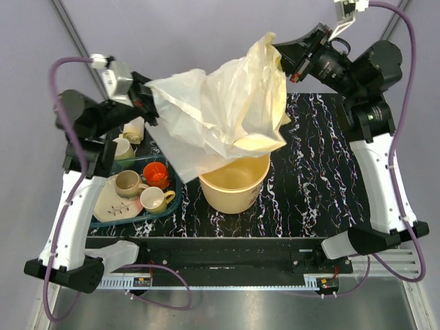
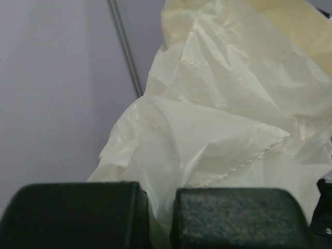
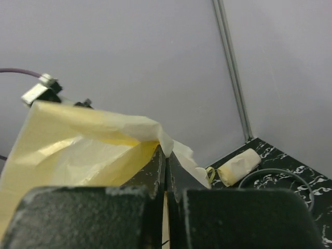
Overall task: Put the trash bags into the trash bin
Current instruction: Place the trash bag in the trash bin.
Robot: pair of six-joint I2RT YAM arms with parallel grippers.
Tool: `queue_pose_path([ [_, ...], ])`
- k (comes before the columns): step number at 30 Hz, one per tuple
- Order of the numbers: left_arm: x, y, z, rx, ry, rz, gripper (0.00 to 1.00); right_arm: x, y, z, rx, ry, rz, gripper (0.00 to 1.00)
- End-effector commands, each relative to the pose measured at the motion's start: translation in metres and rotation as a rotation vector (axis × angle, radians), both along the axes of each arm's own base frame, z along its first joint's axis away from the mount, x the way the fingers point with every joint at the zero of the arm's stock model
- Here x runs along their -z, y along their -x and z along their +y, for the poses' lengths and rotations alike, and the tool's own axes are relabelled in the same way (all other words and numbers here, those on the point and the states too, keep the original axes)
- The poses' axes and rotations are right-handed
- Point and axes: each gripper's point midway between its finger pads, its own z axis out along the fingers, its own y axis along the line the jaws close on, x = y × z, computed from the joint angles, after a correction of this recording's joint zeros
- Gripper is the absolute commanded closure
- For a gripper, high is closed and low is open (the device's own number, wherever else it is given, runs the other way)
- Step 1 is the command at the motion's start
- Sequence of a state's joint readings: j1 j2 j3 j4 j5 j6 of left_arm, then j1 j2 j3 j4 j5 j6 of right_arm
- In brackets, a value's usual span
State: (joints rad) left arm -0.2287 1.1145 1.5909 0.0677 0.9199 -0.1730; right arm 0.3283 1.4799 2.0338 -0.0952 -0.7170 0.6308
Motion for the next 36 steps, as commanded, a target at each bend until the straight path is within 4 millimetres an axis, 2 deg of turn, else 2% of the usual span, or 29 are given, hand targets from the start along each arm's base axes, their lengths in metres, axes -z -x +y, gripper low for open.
queue_pose_path([
  [1, 0.009, 0.009, -0.019, 0.072, -0.003, 0.037, 1.00, -0.041, 0.045, -0.032, 0.134, -0.014, -0.229, 1.00],
  [4, -0.005, 0.006, -0.025, 0.089, 0.023, 0.045, 1.00, -0.044, 0.044, -0.036, 0.157, -0.010, -0.248, 1.00],
  [6, 0.000, 0.003, -0.035, 0.129, 0.025, 0.107, 1.00, -0.038, 0.042, -0.037, 0.166, 0.003, -0.244, 1.00],
  [10, 0.037, 0.007, -0.059, 0.186, -0.055, 0.208, 1.00, -0.022, 0.048, -0.041, 0.180, 0.039, -0.220, 1.00],
  [11, 0.044, 0.012, -0.065, 0.202, -0.072, 0.218, 1.00, -0.006, 0.040, -0.039, 0.181, 0.057, -0.183, 1.00],
  [13, 0.061, 0.008, -0.069, 0.189, -0.091, 0.258, 1.00, 0.003, 0.048, -0.041, 0.174, 0.065, -0.169, 1.00],
  [15, 0.072, 0.005, -0.071, 0.174, -0.109, 0.297, 1.00, 0.028, 0.041, -0.037, 0.158, 0.084, -0.100, 1.00],
  [16, 0.084, 0.007, -0.074, 0.174, -0.146, 0.352, 1.00, 0.032, 0.045, -0.038, 0.154, 0.087, -0.092, 1.00],
  [18, 0.101, -0.002, -0.078, 0.129, -0.186, 0.397, 1.00, 0.048, 0.041, -0.037, 0.153, 0.104, -0.057, 1.00],
  [20, 0.134, -0.009, -0.082, 0.101, -0.240, 0.491, 1.00, 0.054, 0.042, -0.039, 0.165, 0.113, -0.051, 1.00],
  [21, 0.144, -0.012, -0.084, 0.093, -0.255, 0.509, 1.00, 0.056, 0.040, -0.040, 0.177, 0.122, -0.050, 1.00],
  [22, 0.166, -0.017, -0.089, 0.076, -0.285, 0.555, 1.00, 0.056, 0.042, -0.042, 0.183, 0.122, -0.051, 1.00],
  [24, 0.185, -0.024, -0.094, 0.041, -0.320, 0.578, 1.00, 0.063, 0.038, -0.043, 0.199, 0.136, -0.037, 1.00],
  [25, 0.201, -0.034, -0.099, -0.015, -0.346, 0.609, 1.00, 0.064, 0.038, -0.044, 0.208, 0.137, -0.031, 1.00],
  [27, 0.224, -0.043, -0.102, -0.064, -0.383, 0.651, 1.00, 0.075, 0.035, -0.045, 0.214, 0.160, -0.005, 1.00],
  [28, 0.241, -0.046, -0.106, -0.077, -0.421, 0.687, 1.00, 0.078, 0.034, -0.046, 0.223, 0.166, 0.003, 1.00],
  [30, 0.261, -0.044, -0.110, -0.079, -0.475, 0.729, 1.00, 0.090, 0.032, -0.047, 0.233, 0.189, 0.026, 1.00],
  [31, 0.277, -0.040, -0.113, -0.073, -0.516, 0.771, 1.00, 0.092, 0.033, -0.048, 0.239, 0.194, 0.027, 1.00],
  [33, 0.295, -0.036, -0.113, -0.057, -0.563, 0.787, 0.98, 0.107, 0.030, -0.048, 0.241, 0.217, 0.053, 1.00],
  [36, 0.300, -0.015, -0.116, 0.061, -0.586, 0.807, 0.78, 0.119, 0.030, -0.050, 0.246, 0.236, 0.087, 1.00],
])
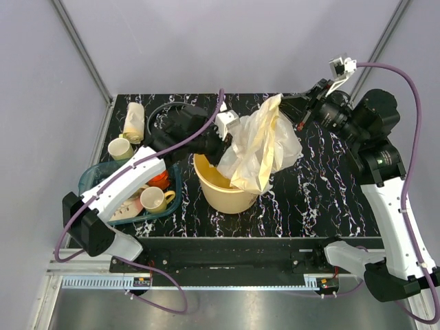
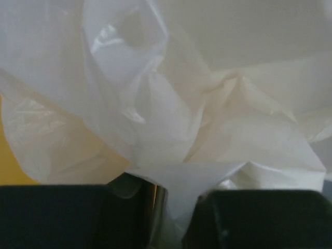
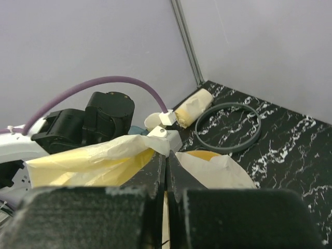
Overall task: Put the trash bags into the trash bin
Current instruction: Place the trash bag in the trash bin.
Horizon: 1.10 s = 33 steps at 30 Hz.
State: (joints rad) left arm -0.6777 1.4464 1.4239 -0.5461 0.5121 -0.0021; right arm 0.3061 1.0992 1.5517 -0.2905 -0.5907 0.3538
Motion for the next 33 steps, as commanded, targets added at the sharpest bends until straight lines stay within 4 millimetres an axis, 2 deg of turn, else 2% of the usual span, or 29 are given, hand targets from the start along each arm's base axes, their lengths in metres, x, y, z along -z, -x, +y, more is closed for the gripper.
queue_pose_path([
  [1, -0.011, 0.030, 0.002, 0.116, 0.035, 0.011, 0.71, 0.017, -0.004, -0.006, 0.040, 0.037, 0.026, 1.00],
  [2, -0.018, 0.035, 0.003, 0.131, 0.051, 0.003, 0.61, 0.020, -0.004, -0.007, 0.044, 0.044, 0.027, 1.00],
  [3, -0.029, 0.038, 0.004, 0.150, 0.067, -0.017, 0.57, 0.023, -0.004, -0.007, 0.046, 0.050, 0.035, 1.00],
  [4, -0.050, 0.040, 0.010, 0.158, 0.096, -0.048, 0.52, 0.025, -0.003, -0.007, 0.046, 0.052, 0.040, 1.00],
  [5, -0.062, 0.039, 0.014, 0.151, 0.106, -0.073, 0.43, 0.029, -0.004, -0.008, 0.047, 0.056, 0.049, 1.00],
  [7, -0.090, 0.029, 0.032, 0.104, 0.114, -0.131, 0.37, 0.033, -0.003, -0.007, 0.041, 0.061, 0.063, 1.00],
  [9, -0.098, 0.020, 0.049, 0.049, 0.086, -0.158, 0.33, 0.039, -0.005, -0.007, 0.044, 0.067, 0.077, 1.00],
  [11, -0.112, 0.001, 0.072, -0.050, 0.065, -0.215, 0.33, 0.041, -0.007, -0.006, 0.045, 0.068, 0.081, 1.00],
  [14, -0.116, -0.003, 0.092, -0.067, 0.042, -0.263, 0.34, 0.038, -0.008, -0.005, 0.037, 0.050, 0.083, 1.00],
  [17, -0.128, 0.013, 0.090, 0.010, 0.106, -0.293, 0.37, 0.030, -0.008, 0.000, 0.012, 0.024, 0.072, 1.00],
  [20, -0.136, 0.033, 0.072, 0.094, 0.204, -0.269, 0.46, 0.019, -0.006, 0.004, -0.015, 0.000, 0.051, 1.00],
  [23, -0.128, 0.033, 0.054, 0.107, 0.233, -0.247, 0.54, 0.019, -0.006, 0.007, -0.038, -0.004, 0.063, 1.00],
  [26, -0.092, 0.024, 0.039, 0.090, 0.196, -0.130, 0.67, 0.017, -0.003, 0.006, -0.036, -0.001, 0.051, 1.00],
  [27, -0.072, 0.018, 0.033, 0.076, 0.161, -0.079, 0.72, 0.018, -0.003, 0.005, -0.034, 0.001, 0.054, 1.00],
  [28, -0.061, 0.016, 0.031, 0.075, 0.147, -0.046, 0.77, 0.013, -0.001, 0.004, -0.032, 0.000, 0.040, 1.00],
  [30, -0.041, 0.011, 0.023, 0.066, 0.111, -0.013, 0.84, 0.011, 0.002, 0.002, -0.024, -0.002, 0.034, 1.00],
  [33, -0.019, 0.005, 0.008, 0.062, 0.089, 0.036, 0.88, 0.013, 0.000, 0.003, -0.023, -0.006, 0.041, 1.00],
])
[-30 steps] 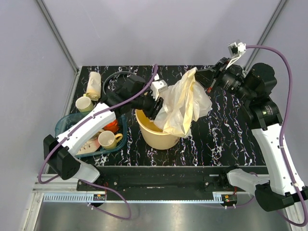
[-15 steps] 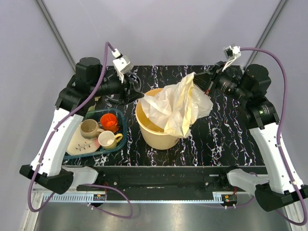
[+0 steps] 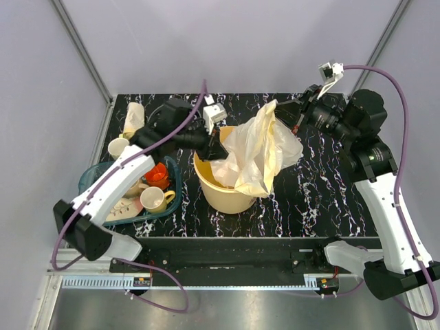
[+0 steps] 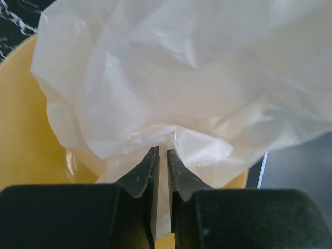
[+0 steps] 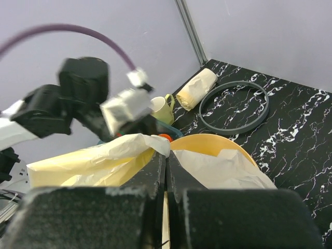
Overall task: Put the trash bags into the trash bin
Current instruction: Place the trash bag in the trash bin.
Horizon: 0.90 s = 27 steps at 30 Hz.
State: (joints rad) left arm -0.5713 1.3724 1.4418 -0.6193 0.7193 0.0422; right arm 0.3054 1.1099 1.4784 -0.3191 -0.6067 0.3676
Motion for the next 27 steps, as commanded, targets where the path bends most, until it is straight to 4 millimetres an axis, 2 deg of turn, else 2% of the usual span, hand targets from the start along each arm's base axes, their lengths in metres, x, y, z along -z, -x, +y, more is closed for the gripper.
queue_pose_path([
  [1, 0.015, -0.012, -0.023, -0.029, -0.001, 0.043, 0.89, -0.024, 0.008, -0.002, -0.003, -0.032, -0.069, 1.00],
  [4, 0.038, -0.024, -0.029, -0.087, -0.047, 0.093, 0.91, -0.009, -0.002, -0.001, 0.011, -0.016, -0.035, 1.00],
  [6, 0.042, -0.028, -0.026, -0.097, -0.051, 0.117, 0.86, 0.004, -0.008, 0.001, 0.007, -0.012, -0.001, 1.00],
  [7, 0.034, -0.023, -0.026, -0.074, -0.004, 0.165, 0.82, 0.008, -0.010, 0.003, 0.000, -0.018, 0.019, 1.00],
  [8, 0.013, -0.021, -0.025, -0.046, 0.083, 0.154, 0.77, 0.008, -0.010, 0.007, -0.022, -0.027, 0.016, 1.00],
  [9, -0.005, -0.017, -0.017, -0.003, 0.159, 0.168, 0.63, 0.012, -0.012, 0.008, -0.029, -0.035, 0.028, 1.00],
  [10, -0.020, -0.016, -0.012, -0.006, 0.200, 0.172, 0.57, 0.007, -0.012, 0.010, -0.037, -0.059, 0.020, 1.00],
  [11, -0.046, -0.016, -0.001, -0.011, 0.254, 0.098, 0.51, 0.009, -0.015, 0.013, -0.055, -0.066, 0.025, 1.00],
  [13, -0.074, -0.003, 0.009, 0.035, 0.312, 0.057, 0.42, -0.003, -0.017, 0.018, -0.076, -0.106, 0.007, 1.00],
  [14, -0.093, -0.002, 0.022, 0.021, 0.347, 0.001, 0.41, -0.004, -0.019, 0.021, -0.093, -0.116, 0.006, 1.00],
  [16, -0.101, 0.000, 0.035, -0.010, 0.380, 0.011, 0.40, -0.015, -0.018, 0.027, -0.117, -0.147, -0.010, 1.00],
  [17, -0.116, -0.001, 0.049, -0.046, 0.414, -0.051, 0.40, -0.020, -0.020, 0.032, -0.131, -0.158, -0.031, 1.00],
  [18, -0.111, -0.001, 0.055, -0.056, 0.424, -0.041, 0.39, -0.025, -0.018, 0.035, -0.144, -0.166, -0.041, 1.00],
  [20, -0.123, -0.003, 0.072, -0.112, 0.448, -0.093, 0.38, -0.025, -0.019, 0.046, -0.169, -0.172, -0.037, 1.00],
  [24, -0.124, -0.016, 0.094, -0.208, 0.467, -0.116, 0.35, -0.023, -0.016, 0.068, -0.229, -0.195, -0.011, 1.00],
  [25, -0.118, -0.019, 0.098, -0.230, 0.470, -0.085, 0.35, -0.025, -0.015, 0.073, -0.245, -0.198, -0.013, 1.00],
  [26, -0.122, -0.022, 0.105, -0.245, 0.479, -0.113, 0.34, -0.019, -0.015, 0.085, -0.272, -0.190, 0.001, 1.00],
  [27, -0.121, -0.023, 0.107, -0.256, 0.478, -0.113, 0.34, -0.027, -0.014, 0.088, -0.281, -0.192, -0.017, 1.00],
])
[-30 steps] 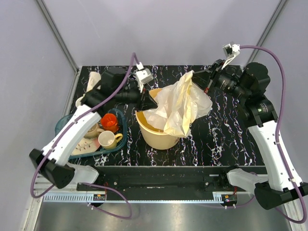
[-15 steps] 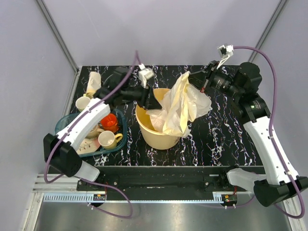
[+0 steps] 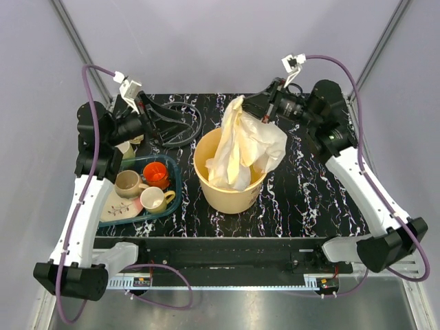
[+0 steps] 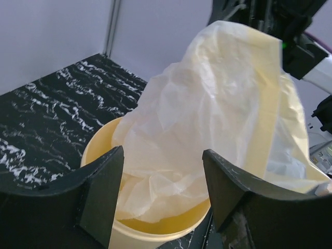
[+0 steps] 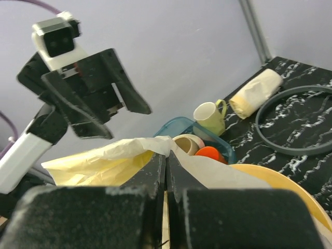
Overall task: Put the trash bags into the trash bin
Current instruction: Place the trash bag in the trash bin.
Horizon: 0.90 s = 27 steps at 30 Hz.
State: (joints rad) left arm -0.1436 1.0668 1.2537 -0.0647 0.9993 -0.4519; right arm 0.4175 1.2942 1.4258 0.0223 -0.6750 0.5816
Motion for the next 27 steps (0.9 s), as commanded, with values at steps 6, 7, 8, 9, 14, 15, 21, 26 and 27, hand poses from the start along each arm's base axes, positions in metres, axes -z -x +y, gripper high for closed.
queue_pose_path([
  [6, 0.031, -0.013, 0.015, -0.018, -0.007, 0.081, 0.38, -0.045, -0.008, 0.048, -0.110, -0.101, -0.103, 1.00],
  [7, 0.034, -0.010, 0.015, -0.009, -0.021, 0.068, 0.38, -0.048, -0.011, 0.049, -0.109, -0.114, -0.115, 1.00],
  [8, 0.041, -0.005, 0.016, -0.017, -0.025, 0.063, 0.38, -0.042, -0.017, 0.053, -0.111, -0.115, -0.096, 1.00],
  [9, 0.043, -0.004, 0.017, -0.029, -0.025, 0.056, 0.37, -0.044, -0.018, 0.055, -0.121, -0.142, -0.089, 1.00],
  [14, 0.048, -0.004, 0.023, -0.071, -0.016, 0.070, 0.34, -0.006, -0.016, 0.068, -0.150, -0.148, 0.015, 1.00],
  [15, 0.048, -0.005, 0.024, -0.076, -0.019, 0.068, 0.34, -0.001, -0.014, 0.068, -0.150, -0.148, 0.019, 1.00],
  [21, 0.046, 0.008, 0.022, 0.001, -0.018, 0.071, 0.31, 0.056, 0.008, 0.053, -0.136, -0.063, 0.039, 1.00],
  [26, 0.038, 0.031, 0.009, 0.125, -0.018, 0.050, 0.28, 0.056, 0.022, 0.046, -0.154, -0.030, -0.011, 1.00],
  [27, 0.041, 0.040, 0.001, 0.158, -0.026, 0.062, 0.28, 0.055, 0.024, 0.047, -0.170, -0.024, -0.019, 1.00],
])
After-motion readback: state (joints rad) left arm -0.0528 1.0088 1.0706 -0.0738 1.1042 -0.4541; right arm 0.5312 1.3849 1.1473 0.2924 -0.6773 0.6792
